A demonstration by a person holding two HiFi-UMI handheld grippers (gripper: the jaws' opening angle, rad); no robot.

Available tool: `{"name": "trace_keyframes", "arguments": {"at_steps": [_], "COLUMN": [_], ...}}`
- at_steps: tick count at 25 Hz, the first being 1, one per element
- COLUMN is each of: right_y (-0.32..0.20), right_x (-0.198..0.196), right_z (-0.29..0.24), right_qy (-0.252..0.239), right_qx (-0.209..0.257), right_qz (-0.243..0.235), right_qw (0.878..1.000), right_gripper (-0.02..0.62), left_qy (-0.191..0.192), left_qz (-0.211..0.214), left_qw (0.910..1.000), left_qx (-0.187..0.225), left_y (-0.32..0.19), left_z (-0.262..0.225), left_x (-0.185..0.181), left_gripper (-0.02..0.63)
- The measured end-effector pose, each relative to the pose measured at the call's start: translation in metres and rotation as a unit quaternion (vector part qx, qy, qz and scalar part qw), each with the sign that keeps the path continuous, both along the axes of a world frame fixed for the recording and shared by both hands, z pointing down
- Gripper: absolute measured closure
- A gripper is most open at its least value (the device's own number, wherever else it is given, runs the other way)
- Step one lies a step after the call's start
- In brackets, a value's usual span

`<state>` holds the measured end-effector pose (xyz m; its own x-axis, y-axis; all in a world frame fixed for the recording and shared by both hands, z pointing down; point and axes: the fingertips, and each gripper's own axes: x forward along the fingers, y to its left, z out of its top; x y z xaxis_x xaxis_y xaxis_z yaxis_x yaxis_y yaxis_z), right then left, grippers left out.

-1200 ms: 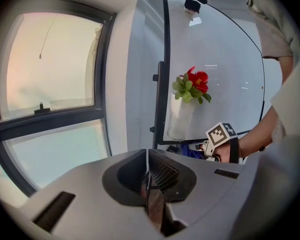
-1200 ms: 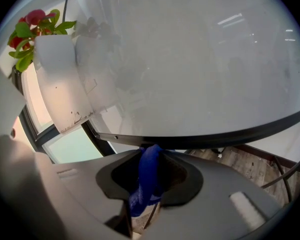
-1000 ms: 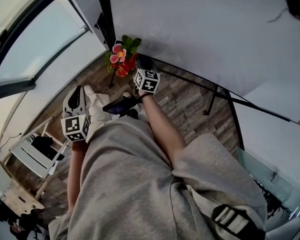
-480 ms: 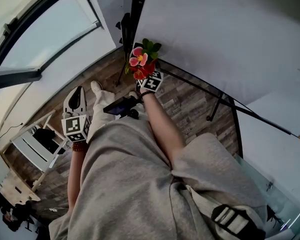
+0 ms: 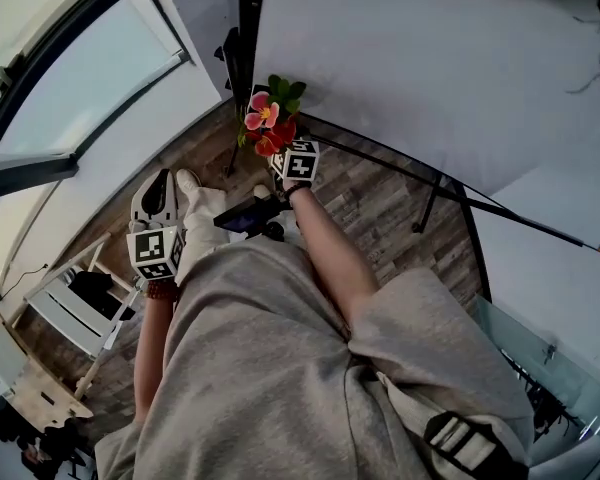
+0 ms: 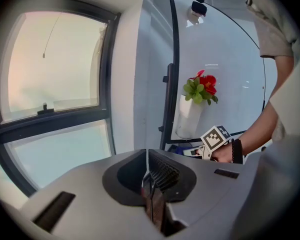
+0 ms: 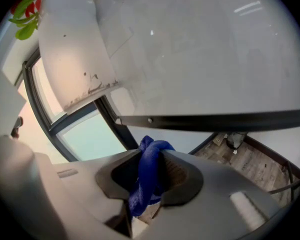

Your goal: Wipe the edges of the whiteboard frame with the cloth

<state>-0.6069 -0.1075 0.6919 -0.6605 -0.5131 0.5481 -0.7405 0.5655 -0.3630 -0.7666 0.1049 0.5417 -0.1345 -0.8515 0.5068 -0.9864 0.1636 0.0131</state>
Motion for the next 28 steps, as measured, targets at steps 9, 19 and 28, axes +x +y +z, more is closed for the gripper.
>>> {"name": "trace_keyframes", "arguments": {"at_steps": [9,19,28], "right_y": [0.039,0.012,0.011], "right_x": [0.138,0.251,0.275], "right_z": [0.035,-0.101,-0.251], "right_qy": [0.051,-0.001,-0.019], "right_qx": [-0.024,0.15,0.287], "right_qz": [-0.032,0.027,0.068], "right_qw": [0.998,0.988,0.955], "right_gripper": [0.482,0.482,0.482], "left_qy": [0.012,0.013,0.007], "left_qz": [0.111,0.279,0.299], "left_qw": [0.9936,0.9583,0.9435], "left_qx": [0.016,0.061,0.144], "left_y": [-0.044,-0.111,-0.171], "left_z": [0.008,-0.02,-0.093], "left_x": [0.1,0.27,0.336], "left_gripper": [0.584,0.584,0.584]}}
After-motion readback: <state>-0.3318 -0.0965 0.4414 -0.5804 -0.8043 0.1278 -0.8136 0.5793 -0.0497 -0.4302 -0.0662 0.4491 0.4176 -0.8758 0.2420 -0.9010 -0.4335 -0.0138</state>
